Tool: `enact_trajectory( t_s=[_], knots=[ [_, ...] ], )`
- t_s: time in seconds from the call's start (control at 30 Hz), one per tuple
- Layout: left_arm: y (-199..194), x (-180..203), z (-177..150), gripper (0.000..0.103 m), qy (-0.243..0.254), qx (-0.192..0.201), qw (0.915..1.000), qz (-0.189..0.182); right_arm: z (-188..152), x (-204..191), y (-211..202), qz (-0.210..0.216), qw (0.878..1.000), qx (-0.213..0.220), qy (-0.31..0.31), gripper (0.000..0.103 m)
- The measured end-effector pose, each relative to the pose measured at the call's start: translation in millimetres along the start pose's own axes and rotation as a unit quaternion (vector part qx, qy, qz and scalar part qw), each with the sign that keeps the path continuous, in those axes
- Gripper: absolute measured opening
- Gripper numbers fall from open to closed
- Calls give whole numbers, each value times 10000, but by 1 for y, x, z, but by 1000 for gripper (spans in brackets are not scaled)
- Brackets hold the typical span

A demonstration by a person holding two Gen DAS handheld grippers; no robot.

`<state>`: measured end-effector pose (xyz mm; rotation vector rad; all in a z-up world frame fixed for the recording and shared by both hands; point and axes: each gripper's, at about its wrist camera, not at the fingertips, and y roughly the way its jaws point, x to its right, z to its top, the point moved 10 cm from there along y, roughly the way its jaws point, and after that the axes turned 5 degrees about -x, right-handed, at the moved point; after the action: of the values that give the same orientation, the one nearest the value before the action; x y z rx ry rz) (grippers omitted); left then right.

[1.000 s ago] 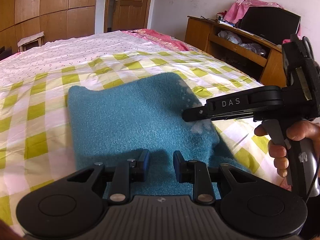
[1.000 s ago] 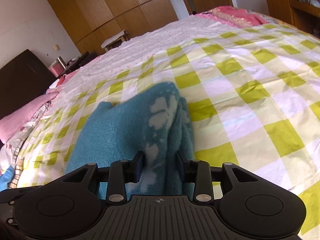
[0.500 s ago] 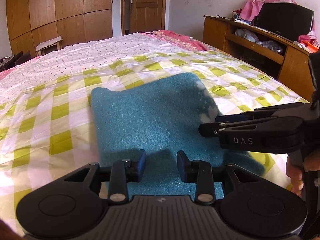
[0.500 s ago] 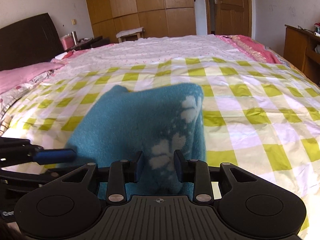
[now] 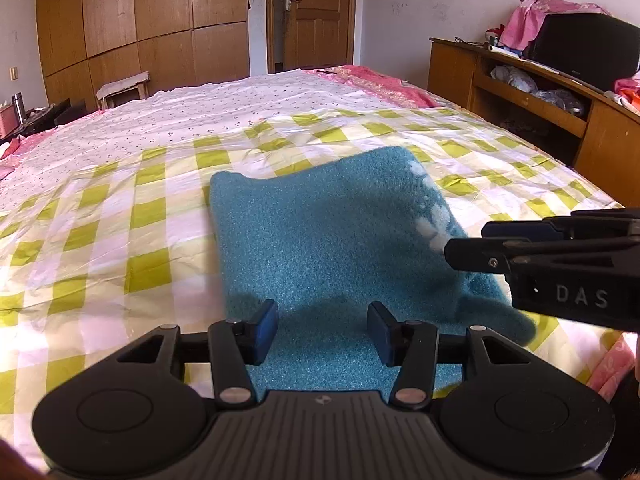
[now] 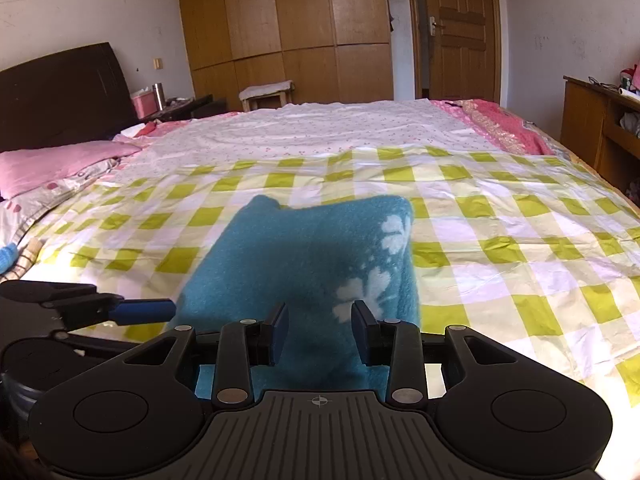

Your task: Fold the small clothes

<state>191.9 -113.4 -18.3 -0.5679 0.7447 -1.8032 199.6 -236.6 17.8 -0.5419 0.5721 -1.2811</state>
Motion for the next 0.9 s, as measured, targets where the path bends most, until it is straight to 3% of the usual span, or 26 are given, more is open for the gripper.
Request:
enact_trajectory(
  t_s=[0.13, 0.27, 0.4, 0.9],
  knots=[
    [-7, -4, -5, 66, -45, 76, 9999, 116, -16, -10, -7, -29, 10000, -63, -7, 34],
    [-9, -9, -13, 84, -52, 59, 9993, 361, -31, -13, -14, -116, 9999, -54, 106, 39],
    [-8, -9, -25, 91, -14, -38, 9988, 487, -45, -12, -13, -197, 9994, -107, 275, 40],
    [-18, -9, -49, 95, -238, -107, 9989, 391, -70, -19, -22, -263, 9985, -204, 437, 44]
  ],
)
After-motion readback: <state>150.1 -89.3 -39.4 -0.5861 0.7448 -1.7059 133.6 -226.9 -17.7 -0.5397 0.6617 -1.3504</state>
